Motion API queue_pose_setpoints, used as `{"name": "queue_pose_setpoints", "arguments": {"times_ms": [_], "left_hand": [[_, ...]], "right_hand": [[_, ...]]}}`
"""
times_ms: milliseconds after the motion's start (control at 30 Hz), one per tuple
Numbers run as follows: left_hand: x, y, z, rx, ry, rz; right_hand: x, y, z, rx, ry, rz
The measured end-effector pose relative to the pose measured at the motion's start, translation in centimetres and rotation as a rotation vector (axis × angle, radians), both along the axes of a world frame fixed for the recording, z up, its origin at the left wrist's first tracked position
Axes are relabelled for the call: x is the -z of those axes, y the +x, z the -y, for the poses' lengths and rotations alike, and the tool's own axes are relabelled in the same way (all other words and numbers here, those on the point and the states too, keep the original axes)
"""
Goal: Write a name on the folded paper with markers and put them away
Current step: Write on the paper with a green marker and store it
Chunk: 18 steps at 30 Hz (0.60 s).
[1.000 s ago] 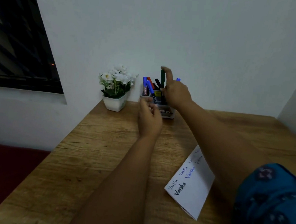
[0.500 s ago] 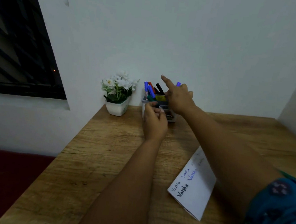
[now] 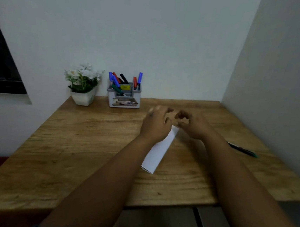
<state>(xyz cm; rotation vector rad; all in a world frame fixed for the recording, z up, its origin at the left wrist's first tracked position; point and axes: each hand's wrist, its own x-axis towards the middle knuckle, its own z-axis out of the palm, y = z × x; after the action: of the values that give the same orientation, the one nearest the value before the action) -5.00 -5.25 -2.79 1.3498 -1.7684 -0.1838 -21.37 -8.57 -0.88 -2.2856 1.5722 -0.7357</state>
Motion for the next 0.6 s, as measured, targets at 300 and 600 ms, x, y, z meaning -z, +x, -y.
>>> {"name": "queue_pose_setpoints", "arguments": {"times_ms": [300,600], "left_hand": [[0.6,0.4,-0.8,0.108,0.066,-0.073],[0.2,0.4,-0.7,0.14,0.062,0.043]], "right_hand": [[1.4,-6.5,-2.1,0.51,0.138,-0.296],[1.8,1.3,-3.9,-0.168,-0.291,-0.066]]}}
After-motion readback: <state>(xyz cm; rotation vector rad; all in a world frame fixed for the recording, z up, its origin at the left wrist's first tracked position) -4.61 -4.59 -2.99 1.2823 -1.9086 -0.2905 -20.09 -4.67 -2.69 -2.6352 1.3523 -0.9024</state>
